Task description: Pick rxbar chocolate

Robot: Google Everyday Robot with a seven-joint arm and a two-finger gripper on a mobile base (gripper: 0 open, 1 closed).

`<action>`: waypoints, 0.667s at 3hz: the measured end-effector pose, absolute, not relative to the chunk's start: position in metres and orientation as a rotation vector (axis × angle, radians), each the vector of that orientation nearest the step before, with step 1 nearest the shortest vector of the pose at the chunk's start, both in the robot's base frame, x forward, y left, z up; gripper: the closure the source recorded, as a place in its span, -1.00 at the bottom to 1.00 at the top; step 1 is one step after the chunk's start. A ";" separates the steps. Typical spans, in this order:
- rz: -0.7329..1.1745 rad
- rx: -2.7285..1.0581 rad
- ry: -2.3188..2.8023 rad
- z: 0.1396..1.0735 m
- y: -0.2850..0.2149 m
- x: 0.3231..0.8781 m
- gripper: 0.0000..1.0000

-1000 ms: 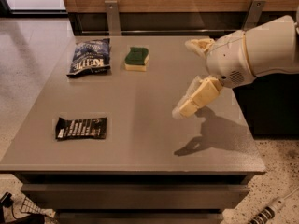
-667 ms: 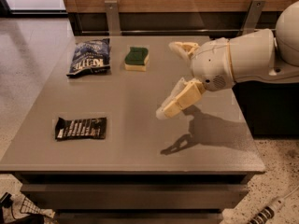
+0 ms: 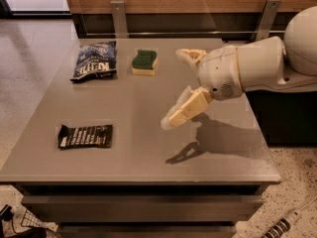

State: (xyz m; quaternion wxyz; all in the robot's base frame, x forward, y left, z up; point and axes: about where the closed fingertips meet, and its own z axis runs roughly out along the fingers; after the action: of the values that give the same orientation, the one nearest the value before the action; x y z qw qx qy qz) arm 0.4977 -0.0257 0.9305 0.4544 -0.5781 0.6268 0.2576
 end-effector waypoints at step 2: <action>0.747 -1.482 1.525 0.886 0.048 0.498 -1.00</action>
Offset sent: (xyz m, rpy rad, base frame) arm 0.0049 0.1162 -0.0720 0.0317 0.0944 0.1476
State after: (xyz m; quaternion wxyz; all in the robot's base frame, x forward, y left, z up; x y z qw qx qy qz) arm 0.4978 0.0484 0.8863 0.4293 -0.5938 0.6111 0.2994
